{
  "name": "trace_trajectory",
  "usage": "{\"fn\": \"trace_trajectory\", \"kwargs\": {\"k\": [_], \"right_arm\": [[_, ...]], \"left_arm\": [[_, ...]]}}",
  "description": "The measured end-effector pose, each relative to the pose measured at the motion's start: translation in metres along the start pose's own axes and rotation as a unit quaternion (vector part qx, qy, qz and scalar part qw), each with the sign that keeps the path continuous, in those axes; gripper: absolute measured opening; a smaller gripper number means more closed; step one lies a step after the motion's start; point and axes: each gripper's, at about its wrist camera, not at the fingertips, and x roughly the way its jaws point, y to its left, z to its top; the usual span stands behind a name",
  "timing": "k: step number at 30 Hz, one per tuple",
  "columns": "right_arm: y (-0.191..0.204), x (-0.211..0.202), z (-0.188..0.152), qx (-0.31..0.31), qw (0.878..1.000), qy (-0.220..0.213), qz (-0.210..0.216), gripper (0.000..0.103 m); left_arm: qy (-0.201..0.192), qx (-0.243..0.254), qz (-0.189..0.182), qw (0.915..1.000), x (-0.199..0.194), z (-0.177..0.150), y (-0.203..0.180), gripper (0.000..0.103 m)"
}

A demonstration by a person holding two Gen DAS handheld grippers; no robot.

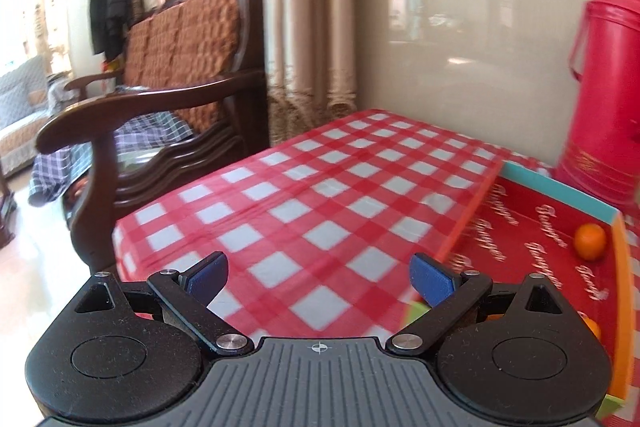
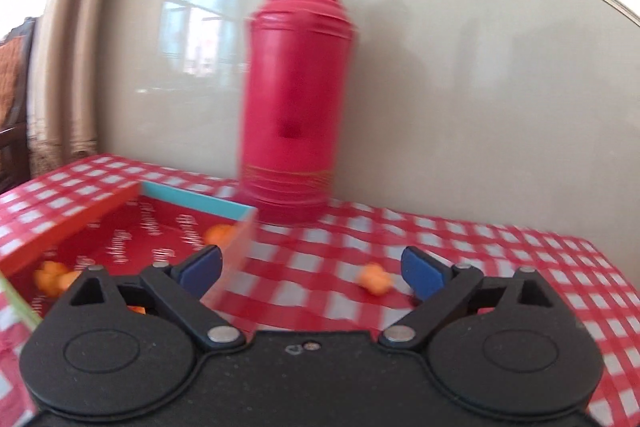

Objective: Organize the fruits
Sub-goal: 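Move the left tool to the dark mangosteen and close on it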

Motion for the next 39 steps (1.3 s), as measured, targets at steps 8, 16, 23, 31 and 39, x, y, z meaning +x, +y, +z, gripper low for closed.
{"fn": "trace_trajectory", "kwargs": {"k": [8, 16, 23, 31, 39], "right_arm": [[-0.071, 0.004, -0.017, 0.068, 0.987, 0.014, -0.145, 0.096], [-0.117, 0.004, -0.037, 0.081, 0.967, 0.029, -0.242, 0.097], [-0.149, -0.002, -0.051, 0.079, 0.948, 0.029, -0.305, 0.097], [-0.185, -0.008, -0.055, 0.121, 0.945, 0.035, -0.302, 0.097], [-0.195, -0.011, -0.055, 0.137, 0.947, 0.036, -0.288, 0.097]], "left_arm": [[-0.038, 0.069, -0.088, 0.993, -0.034, -0.011, -0.074, 0.097], [-0.046, 0.155, -0.203, 0.9658, -0.073, -0.025, -0.158, 0.097], [-0.061, 0.234, -0.274, 0.9308, -0.1, -0.036, -0.251, 0.096], [-0.04, 0.286, -0.315, 0.9041, -0.092, -0.052, -0.342, 0.096], [0.006, 0.292, -0.324, 0.8998, -0.066, -0.064, -0.373, 0.074]]}}
